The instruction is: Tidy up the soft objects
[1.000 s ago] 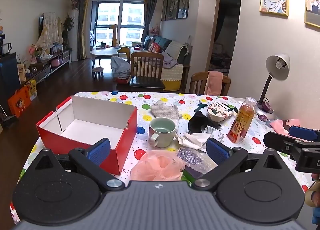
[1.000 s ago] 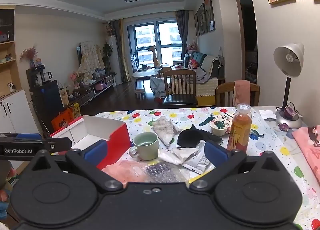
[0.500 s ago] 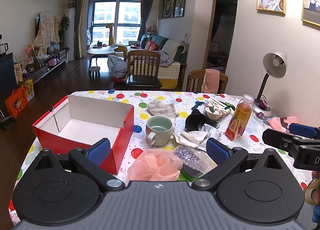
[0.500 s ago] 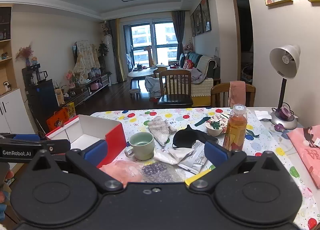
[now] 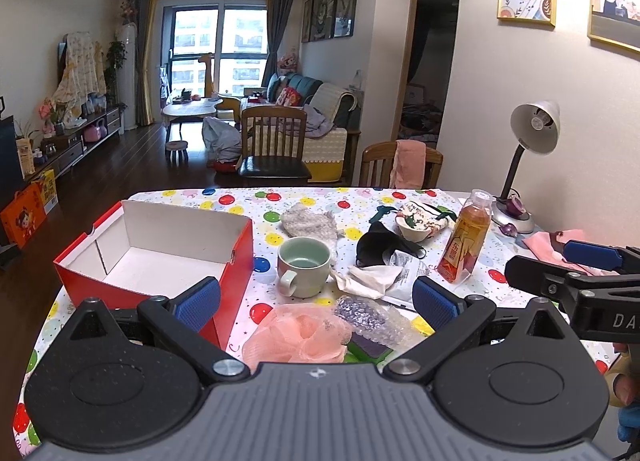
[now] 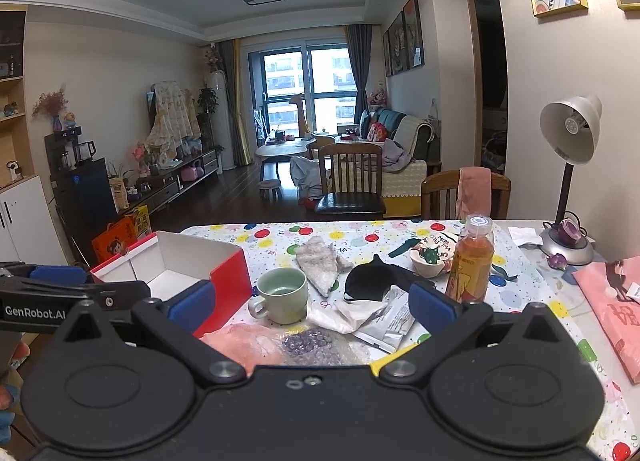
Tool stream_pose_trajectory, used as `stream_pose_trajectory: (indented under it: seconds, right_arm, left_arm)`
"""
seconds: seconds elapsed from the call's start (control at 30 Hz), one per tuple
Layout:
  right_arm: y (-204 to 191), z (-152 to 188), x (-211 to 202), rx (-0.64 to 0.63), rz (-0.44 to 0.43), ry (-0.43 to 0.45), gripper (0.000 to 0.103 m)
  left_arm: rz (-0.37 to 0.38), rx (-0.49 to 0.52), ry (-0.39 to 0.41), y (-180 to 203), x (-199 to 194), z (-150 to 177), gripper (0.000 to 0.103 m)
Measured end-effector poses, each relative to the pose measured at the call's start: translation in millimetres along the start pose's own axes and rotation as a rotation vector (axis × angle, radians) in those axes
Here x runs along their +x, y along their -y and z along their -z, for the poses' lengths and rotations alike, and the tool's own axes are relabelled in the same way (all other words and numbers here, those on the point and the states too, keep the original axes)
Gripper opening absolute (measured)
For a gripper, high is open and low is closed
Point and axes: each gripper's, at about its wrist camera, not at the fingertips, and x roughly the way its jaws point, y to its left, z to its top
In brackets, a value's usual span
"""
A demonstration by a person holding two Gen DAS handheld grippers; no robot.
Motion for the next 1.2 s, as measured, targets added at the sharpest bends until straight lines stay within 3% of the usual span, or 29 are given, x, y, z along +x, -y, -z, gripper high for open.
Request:
stream_pose_trajectory:
  seconds: [1.2]
  right_arm:
    - [0, -1, 0, -0.007, 0.002, 0.005, 0.103]
  left_arm:
    - [0.054, 0.018, 0.024, 10, 6, -10, 0.103]
